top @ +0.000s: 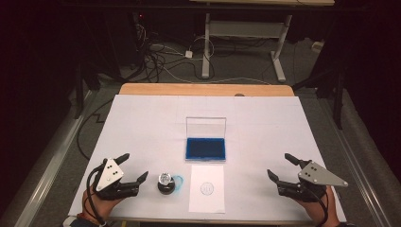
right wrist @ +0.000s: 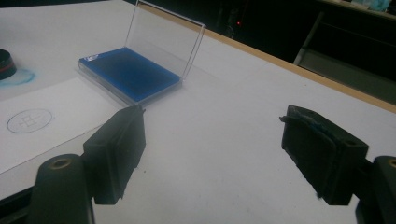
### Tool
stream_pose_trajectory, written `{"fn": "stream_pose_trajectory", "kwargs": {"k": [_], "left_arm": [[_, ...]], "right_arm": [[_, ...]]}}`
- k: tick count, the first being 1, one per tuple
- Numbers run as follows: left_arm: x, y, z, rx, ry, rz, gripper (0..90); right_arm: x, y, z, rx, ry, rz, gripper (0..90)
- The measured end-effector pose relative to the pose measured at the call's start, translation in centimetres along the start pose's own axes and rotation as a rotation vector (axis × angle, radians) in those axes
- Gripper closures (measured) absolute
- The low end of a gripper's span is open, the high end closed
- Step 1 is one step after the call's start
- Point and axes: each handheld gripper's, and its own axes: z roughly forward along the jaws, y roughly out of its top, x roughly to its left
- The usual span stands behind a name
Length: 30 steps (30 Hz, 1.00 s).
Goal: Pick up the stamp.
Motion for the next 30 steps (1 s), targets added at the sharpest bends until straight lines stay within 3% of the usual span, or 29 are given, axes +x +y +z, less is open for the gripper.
{"fn": "stream_pose_trajectory", "kwargs": {"k": [4,11,13,20,24,26,27,30], "left_arm": [[-0.1,0.0,0.2,0.023,0.009,0.003,14.8],[0.2,-0.1,0.3,0.042,-0.012,-0.002,14.8],[0.2,-0.3,0.3,0.080,-0.009,-0.011,14.7],[0.3,-0.1,-0.4,0.109,-0.024,-0.007,15.0],[0.1,0.6,-1.0,0.135,-0.071,0.016,15.2],[0.1,0.9,-1.1,0.150,-0.072,0.019,15.2],[-0.1,1.6,-1.1,0.185,-0.107,0.030,15.3],[-0.4,2.7,-1.1,0.224,-0.167,0.047,16.0]], "right_arm": [[0.0,0.1,0.1,-0.002,0.001,0.005,21.3],[0.4,0.2,0.4,0.004,0.014,-0.007,19.6],[0.3,0.3,0.6,0.003,0.033,-0.001,17.9],[0.7,0.3,1.8,0.058,0.076,-0.025,17.2],[0.8,0.3,2.2,0.061,0.108,-0.035,17.3],[0.8,0.4,2.4,0.066,0.118,-0.043,17.4],[0.9,0.4,2.5,0.071,0.120,-0.044,17.5],[1.0,0.3,2.7,0.082,0.131,-0.049,17.7]]}}
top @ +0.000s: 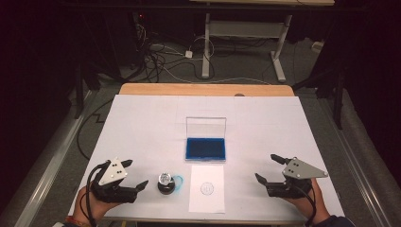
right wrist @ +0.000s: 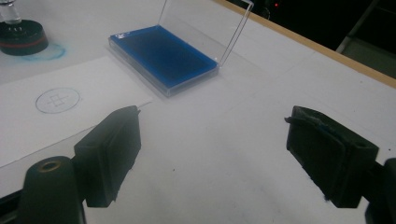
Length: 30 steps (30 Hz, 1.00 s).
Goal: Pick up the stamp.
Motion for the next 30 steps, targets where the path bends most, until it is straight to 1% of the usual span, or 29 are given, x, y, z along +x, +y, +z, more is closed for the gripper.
{"fn": "stream_pose_trajectory", "kwargs": {"k": [1,2,3,4,5,8,9,10,12,18,19,20,21,22,23,24,25,28,29,30], "left_arm": [[-0.2,0.4,0.0,0.019,-0.012,0.007,16.7],[-0.2,0.4,0.0,0.019,-0.012,0.007,17.0],[-0.5,1.1,0.2,0.045,-0.040,0.028,17.0],[-0.6,1.4,0.3,0.051,-0.057,0.038,17.0],[-0.6,1.4,0.3,0.051,-0.057,0.038,17.0],[-1.2,2.4,1.0,0.078,-0.064,0.080,17.0],[-1.4,2.9,1.5,0.095,-0.073,0.091,17.0],[-1.4,2.9,1.5,0.095,-0.073,0.091,17.0],[-1.7,3.6,2.0,0.108,-0.083,0.107,17.0],[-2.0,4.3,2.5,0.118,-0.106,0.123,17.1],[-2.1,4.4,2.7,0.125,-0.111,0.123,17.1],[-2.3,4.5,3.2,0.146,-0.121,0.131,17.1],[-2.3,4.5,3.2,0.146,-0.121,0.131,17.1],[-2.4,4.6,3.4,0.152,-0.130,0.134,17.3],[-2.7,4.7,3.9,0.171,-0.148,0.143,19.4],[-2.7,4.7,3.9,0.171,-0.148,0.143,20.2],[-2.7,4.9,4.4,0.188,-0.152,0.141,20.2],[-2.6,4.9,4.7,0.195,-0.158,0.141,20.6],[-2.5,4.9,4.8,0.202,-0.158,0.134,22.1],[-2.4,4.9,5.0,0.217,-0.156,0.133,23.2]], "right_arm": [[0.0,0.0,0.1,0.009,-0.002,-0.005,17.7],[0.0,-0.1,0.1,0.019,-0.005,-0.004,17.7],[0.1,-0.1,0.2,0.024,-0.005,-0.005,17.7],[0.1,-0.2,0.2,0.028,-0.004,-0.003,17.9],[0.1,-0.2,0.2,0.034,-0.003,-0.003,18.0],[0.2,-0.3,0.1,0.038,-0.003,-0.003,18.1],[0.2,-0.3,0.1,0.040,-0.003,-0.006,18.3],[0.2,-0.4,0.1,0.041,-0.004,-0.007,18.3],[0.2,-0.4,0.0,0.041,-0.002,-0.008,18.4],[0.2,-0.5,-0.1,0.051,0.003,-0.010,18.5],[0.2,-0.5,-0.1,0.051,0.003,-0.010,18.5],[0.2,-0.6,0.0,0.055,0.006,-0.010,18.5],[0.2,-0.6,0.0,0.055,0.007,-0.011,18.6],[0.2,-0.6,0.0,0.056,0.008,-0.013,18.8],[0.2,-0.6,0.0,0.057,0.010,-0.015,19.0],[0.2,-0.6,0.0,0.057,0.010,-0.015,19.0],[0.3,-0.6,0.1,0.061,0.011,-0.019,19.0],[0.3,-0.6,0.2,0.063,0.015,-0.020,19.0],[0.3,-0.6,0.2,0.066,0.019,-0.020,19.0],[0.3,-0.6,0.3,0.070,0.019,-0.020,19.0]]}}
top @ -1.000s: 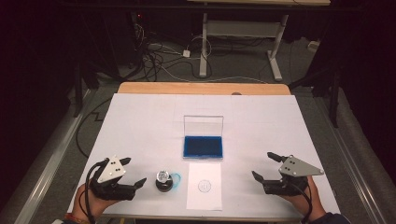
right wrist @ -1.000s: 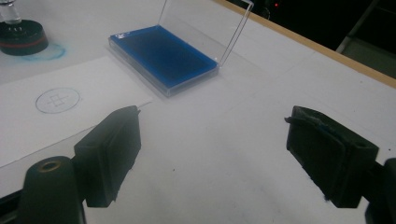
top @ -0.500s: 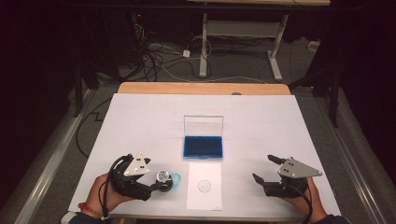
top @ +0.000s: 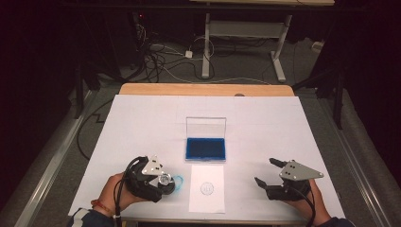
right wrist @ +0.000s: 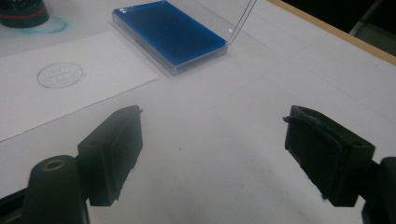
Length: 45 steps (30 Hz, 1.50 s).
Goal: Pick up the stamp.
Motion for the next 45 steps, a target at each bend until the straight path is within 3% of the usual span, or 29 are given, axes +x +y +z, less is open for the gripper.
{"fn": "stream_pose_trajectory", "kwargs": {"k": [4,7,12,14,22,32,45], "left_arm": [[0.5,0.0,0.5,0.028,0.001,-0.015,25.7],[0.8,0.1,0.8,0.036,-0.035,-0.020,29.4],[0.7,0.4,1.0,0.038,-0.055,-0.008,34.6],[0.8,0.4,1.0,0.040,-0.071,-0.007,40.7],[0.9,0.4,1.2,0.041,-0.090,0.001,40.5],[0.7,0.4,1.5,0.062,-0.075,0.024,41.0],[0.7,0.4,1.2,0.045,-0.075,0.022,49.8]], "right_arm": [[0.0,0.0,0.1,0.005,0.004,-0.003,19.0],[0.0,0.0,0.2,0.009,0.003,-0.005,19.0],[0.0,0.0,0.2,0.009,0.004,-0.008,19.0],[0.0,-0.1,0.2,0.012,0.006,-0.010,19.0],[0.1,-0.1,0.3,0.022,0.002,-0.016,19.0],[0.1,-0.1,0.3,0.029,0.004,-0.024,19.5],[0.2,-0.1,0.5,0.032,0.012,-0.033,19.6]]}}
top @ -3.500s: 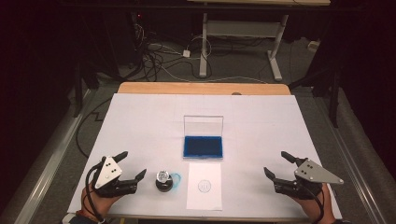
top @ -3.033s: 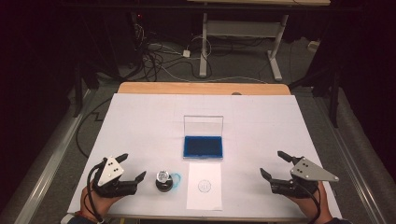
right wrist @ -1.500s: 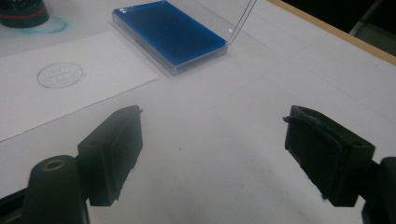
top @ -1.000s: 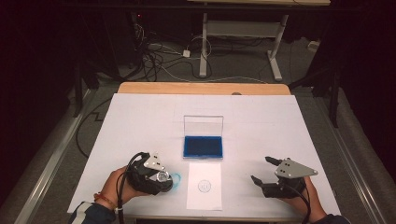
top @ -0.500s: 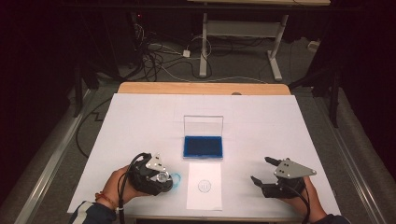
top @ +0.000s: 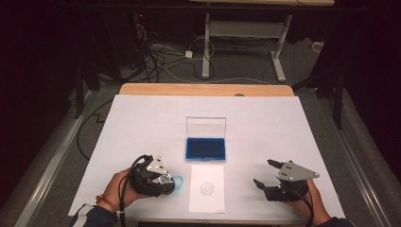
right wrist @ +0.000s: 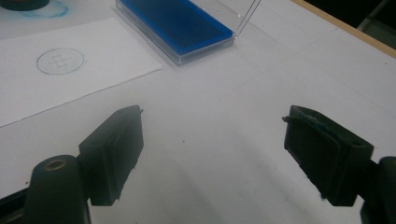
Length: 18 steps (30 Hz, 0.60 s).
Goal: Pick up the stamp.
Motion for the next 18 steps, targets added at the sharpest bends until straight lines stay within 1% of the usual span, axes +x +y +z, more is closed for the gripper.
{"fn": "stream_pose_trajectory", "kwargs": {"k": [2,4,10,12,15,18], "left_arm": [[0.01,-0.01,-0.04,0.000,0.000,0.003,52.8],[0.08,-0.04,0.01,-0.002,-0.001,0.000,53.1],[-0.04,-0.03,0.06,-0.002,0.012,0.006,53.8],[-0.12,0.06,0.01,0.010,0.019,0.029,54.0],[-0.07,0.12,0.00,0.002,0.051,0.029,54.1],[0.08,-0.02,-0.08,-0.011,0.031,0.025,54.1]], "right_arm": [[0.03,0.01,0.02,0.001,0.000,0.001,19.7],[0.07,0.02,0.01,0.003,-0.002,-0.001,19.8],[0.07,0.02,0.01,0.006,-0.001,-0.001,20.0],[0.06,0.03,0.03,0.006,0.000,-0.004,20.1],[0.07,0.04,0.07,0.006,0.001,-0.003,20.1],[0.03,0.07,0.09,0.004,0.002,0.000,20.1]]}}
